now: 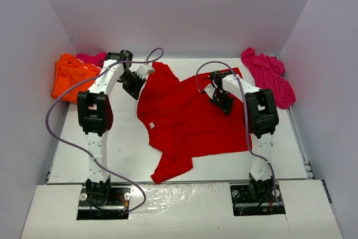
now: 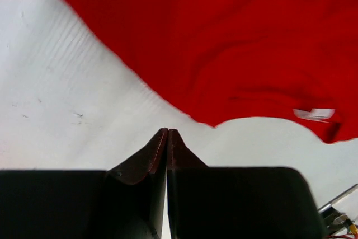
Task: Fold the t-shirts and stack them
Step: Flatten out the tshirt
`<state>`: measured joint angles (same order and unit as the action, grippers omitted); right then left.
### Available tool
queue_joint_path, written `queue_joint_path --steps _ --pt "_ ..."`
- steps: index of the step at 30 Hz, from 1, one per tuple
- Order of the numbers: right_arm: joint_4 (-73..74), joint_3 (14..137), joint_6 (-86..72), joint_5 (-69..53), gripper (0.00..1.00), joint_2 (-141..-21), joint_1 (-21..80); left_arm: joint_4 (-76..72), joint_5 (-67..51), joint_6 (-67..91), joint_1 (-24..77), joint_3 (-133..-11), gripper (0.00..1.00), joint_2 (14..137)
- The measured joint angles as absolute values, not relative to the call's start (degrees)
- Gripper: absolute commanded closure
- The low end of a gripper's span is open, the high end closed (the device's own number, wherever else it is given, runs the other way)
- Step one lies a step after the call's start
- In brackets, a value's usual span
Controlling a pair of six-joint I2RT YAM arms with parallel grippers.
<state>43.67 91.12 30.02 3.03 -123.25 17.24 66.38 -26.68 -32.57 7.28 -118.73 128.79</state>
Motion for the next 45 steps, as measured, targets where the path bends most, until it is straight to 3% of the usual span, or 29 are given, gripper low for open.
queue_joint_path --steps 9,34,45 --pt "42.63 91.74 28.47 3.68 1.0 -123.24 17.06 67.12 -32.15 -32.77 11.42 -117.88 1.0 119.95" --pt "42.54 94.36 26.76 8.66 1.0 -109.96 15.42 68.6 -30.0 -34.5 14.86 -116.51 1.0 135.39" --pt "42.93 89.55 27.03 7.31 1.0 -107.92 15.52 76.73 -28.26 -31.05 9.77 -128.45 1.0 143.11"
